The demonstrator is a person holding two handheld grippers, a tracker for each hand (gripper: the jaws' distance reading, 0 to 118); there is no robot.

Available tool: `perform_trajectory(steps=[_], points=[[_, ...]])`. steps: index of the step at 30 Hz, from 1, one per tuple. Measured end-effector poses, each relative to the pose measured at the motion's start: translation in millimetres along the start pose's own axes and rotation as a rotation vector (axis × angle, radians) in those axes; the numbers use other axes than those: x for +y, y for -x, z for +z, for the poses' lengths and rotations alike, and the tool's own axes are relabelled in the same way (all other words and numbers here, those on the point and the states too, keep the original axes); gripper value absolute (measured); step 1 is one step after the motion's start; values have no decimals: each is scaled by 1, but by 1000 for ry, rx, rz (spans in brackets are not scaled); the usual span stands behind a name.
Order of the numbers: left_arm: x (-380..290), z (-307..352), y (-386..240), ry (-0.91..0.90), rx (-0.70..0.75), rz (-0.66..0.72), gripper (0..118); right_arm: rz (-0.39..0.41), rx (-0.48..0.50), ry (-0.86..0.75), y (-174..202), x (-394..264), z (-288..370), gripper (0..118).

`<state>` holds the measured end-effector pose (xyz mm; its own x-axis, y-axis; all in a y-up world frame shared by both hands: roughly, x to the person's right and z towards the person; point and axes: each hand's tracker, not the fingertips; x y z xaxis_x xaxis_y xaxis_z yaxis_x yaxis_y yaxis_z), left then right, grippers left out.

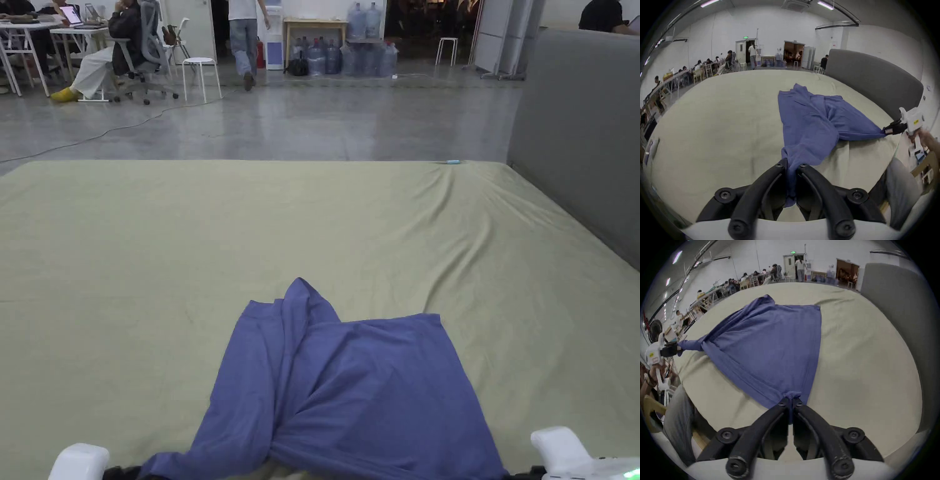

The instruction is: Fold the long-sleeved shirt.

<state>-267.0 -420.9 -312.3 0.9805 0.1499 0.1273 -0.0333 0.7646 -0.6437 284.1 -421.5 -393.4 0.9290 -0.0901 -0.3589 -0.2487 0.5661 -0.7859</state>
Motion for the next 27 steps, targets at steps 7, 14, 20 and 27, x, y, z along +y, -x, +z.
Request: perform_trajectory(steps=[7, 14, 20, 27], points=[[6, 48, -4, -52, -5, 48, 115, -18, -40, -99, 9, 6, 63, 113], [10, 55, -15, -91, -28, 72, 0, -47, -44, -88, 20, -14, 57, 0], [5, 23, -12, 15, 33, 37, 31, -77, -11, -95, 19, -8, 57, 0], [-17, -41, -2, 136, 109, 13, 110, -61, -15, -73, 20, -6, 52, 0]])
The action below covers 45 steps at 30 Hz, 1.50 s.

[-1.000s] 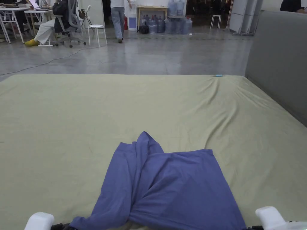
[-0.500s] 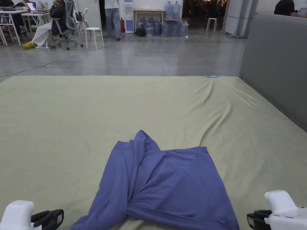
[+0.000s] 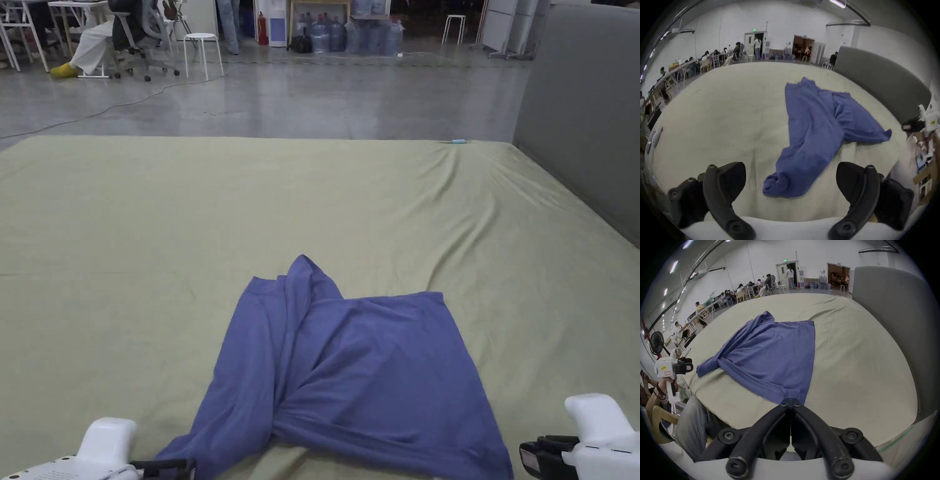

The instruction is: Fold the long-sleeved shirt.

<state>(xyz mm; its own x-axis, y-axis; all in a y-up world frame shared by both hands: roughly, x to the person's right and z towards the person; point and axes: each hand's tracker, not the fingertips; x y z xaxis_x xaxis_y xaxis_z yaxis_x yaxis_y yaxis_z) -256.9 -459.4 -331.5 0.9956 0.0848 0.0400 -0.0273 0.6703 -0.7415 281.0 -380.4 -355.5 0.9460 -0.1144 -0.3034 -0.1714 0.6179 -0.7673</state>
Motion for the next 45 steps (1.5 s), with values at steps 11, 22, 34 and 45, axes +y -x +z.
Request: perform_trajectory(steps=[11, 22, 34, 45], points=[[0, 1, -12, -21, -58, 6, 3, 50, -20, 31, -7, 50, -29, 0], [19, 11, -6, -45, -73, 81, 3, 96, -96, 61, -28, 260, -203, 44], [30, 13, -7, -45, -73, 65, 3, 7, -196, 252, -55, 292, -315, 78], [66, 26, 6, -160, -56, 94, 3, 93, -164, 74, -22, 306, -240, 0]])
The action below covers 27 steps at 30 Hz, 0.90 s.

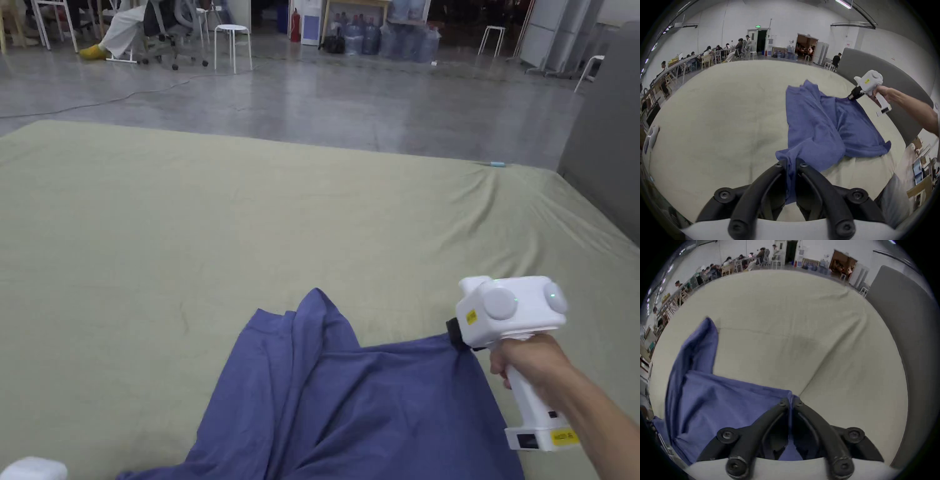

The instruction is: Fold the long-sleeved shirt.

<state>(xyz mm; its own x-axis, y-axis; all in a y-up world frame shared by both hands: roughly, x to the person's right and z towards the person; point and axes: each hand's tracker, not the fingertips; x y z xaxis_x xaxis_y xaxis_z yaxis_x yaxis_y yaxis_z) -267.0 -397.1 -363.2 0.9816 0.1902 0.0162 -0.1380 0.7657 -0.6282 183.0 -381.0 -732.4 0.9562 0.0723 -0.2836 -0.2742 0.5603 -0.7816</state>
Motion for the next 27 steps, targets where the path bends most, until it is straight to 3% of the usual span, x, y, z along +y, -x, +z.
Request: perform_trajectory(steps=[5, 9, 14, 16, 22, 27], points=[[69, 25, -10, -164, 4, -59, 3, -49, 48, -196, -24, 27, 118, 0], [140, 48, -14, -320, 7, -84, 3, 1, -20, -350, -32, 58, 221, 0], [250, 76, -21, -516, 32, -150, 3, -5, -82, -524, -39, 109, 325, 0], [299, 85, -21, -541, 42, -145, 3, -4, -139, -582, -41, 131, 354, 0], [425, 100, -13, -611, 64, -89, 3, -94, -155, -683, -53, 186, 409, 0], [499, 115, -18, -610, 166, -94, 3, -108, -212, -708, -63, 220, 428, 0]])
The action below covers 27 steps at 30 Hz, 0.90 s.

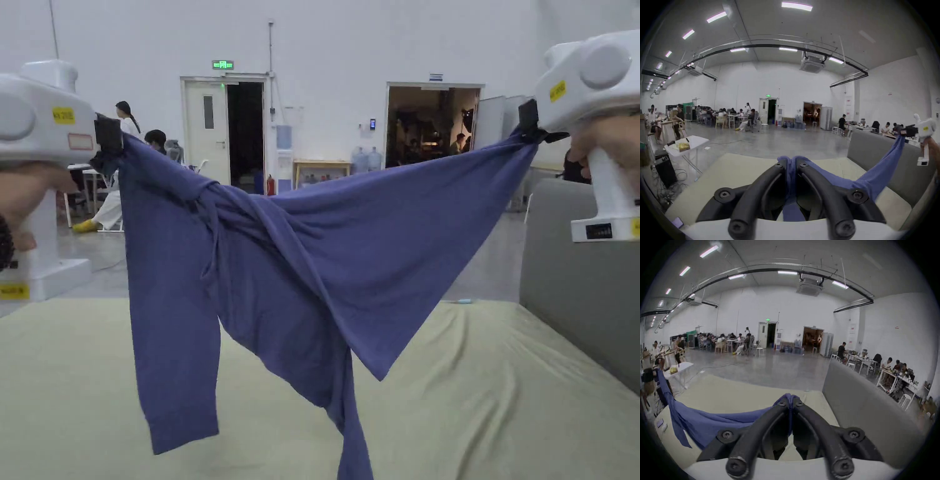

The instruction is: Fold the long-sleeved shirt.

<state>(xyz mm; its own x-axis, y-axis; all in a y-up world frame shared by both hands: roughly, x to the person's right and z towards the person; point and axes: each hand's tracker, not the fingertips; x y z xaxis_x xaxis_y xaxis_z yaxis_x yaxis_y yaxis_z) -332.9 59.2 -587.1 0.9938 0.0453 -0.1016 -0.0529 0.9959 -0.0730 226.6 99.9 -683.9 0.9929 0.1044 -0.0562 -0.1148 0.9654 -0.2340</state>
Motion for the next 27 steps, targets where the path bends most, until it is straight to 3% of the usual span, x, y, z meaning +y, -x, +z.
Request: perform_trajectory(steps=[5, 10, 15, 20, 23, 27], points=[[29, -2, -9, -62, -19, 33, 3, -52, -26, -26, -14, 13, -5, 0], [13, -9, -11, -51, -38, 3, 3, -71, -2, -14, -17, -12, -13, 0], [-74, -26, -12, 85, -44, -1, 3, -102, 49, 95, -5, -102, -47, 0], [-205, -40, -15, 254, -57, -17, 3, -75, 61, 295, 13, -235, -96, 0], [-265, -34, -13, 371, -77, 6, 3, -107, 72, 371, 18, -301, -103, 0], [-300, 11, -3, 351, -84, 55, 3, -120, 119, 386, 10, -344, -72, 0]])
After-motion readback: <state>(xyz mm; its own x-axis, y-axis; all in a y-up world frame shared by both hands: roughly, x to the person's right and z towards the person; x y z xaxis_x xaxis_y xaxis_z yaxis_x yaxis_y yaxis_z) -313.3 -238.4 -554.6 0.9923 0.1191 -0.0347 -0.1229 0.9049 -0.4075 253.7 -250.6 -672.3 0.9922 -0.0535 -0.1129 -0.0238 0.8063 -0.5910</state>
